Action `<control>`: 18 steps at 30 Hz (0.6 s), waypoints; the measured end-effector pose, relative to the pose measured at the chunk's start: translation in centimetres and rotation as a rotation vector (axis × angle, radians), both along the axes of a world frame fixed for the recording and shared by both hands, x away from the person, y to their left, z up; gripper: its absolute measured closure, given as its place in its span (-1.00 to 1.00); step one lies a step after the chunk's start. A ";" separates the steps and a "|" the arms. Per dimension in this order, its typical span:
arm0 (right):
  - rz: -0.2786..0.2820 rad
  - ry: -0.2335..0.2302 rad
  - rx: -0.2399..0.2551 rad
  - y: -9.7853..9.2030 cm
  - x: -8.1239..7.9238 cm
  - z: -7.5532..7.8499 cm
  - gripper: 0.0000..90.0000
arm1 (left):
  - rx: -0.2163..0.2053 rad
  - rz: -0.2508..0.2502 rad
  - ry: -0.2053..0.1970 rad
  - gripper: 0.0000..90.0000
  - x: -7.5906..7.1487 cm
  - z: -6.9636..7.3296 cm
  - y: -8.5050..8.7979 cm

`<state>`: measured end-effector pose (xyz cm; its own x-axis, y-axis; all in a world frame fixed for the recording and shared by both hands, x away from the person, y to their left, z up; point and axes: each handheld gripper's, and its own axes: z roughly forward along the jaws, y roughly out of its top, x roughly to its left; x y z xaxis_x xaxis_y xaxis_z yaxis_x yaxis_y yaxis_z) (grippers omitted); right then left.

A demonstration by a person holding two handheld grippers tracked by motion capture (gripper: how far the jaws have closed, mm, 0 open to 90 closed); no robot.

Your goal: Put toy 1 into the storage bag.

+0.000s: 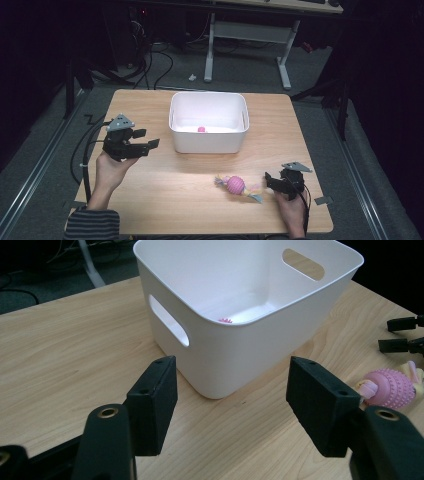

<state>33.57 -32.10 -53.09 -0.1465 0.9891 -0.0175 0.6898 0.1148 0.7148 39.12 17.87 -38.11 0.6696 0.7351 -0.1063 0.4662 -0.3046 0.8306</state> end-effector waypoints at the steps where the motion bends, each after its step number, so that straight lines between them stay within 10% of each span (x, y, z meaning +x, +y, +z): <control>1: 0.000 0.000 0.001 0.0 0.0 0.0 -0.54 | -0.001 -0.001 0.002 -0.17 -0.1 -0.1 0.0; 18: 0.000 0.000 0.001 0.0 0.0 0.0 -0.55 | -0.017 0.009 0.044 -0.17 -1.1 -3.0 0.0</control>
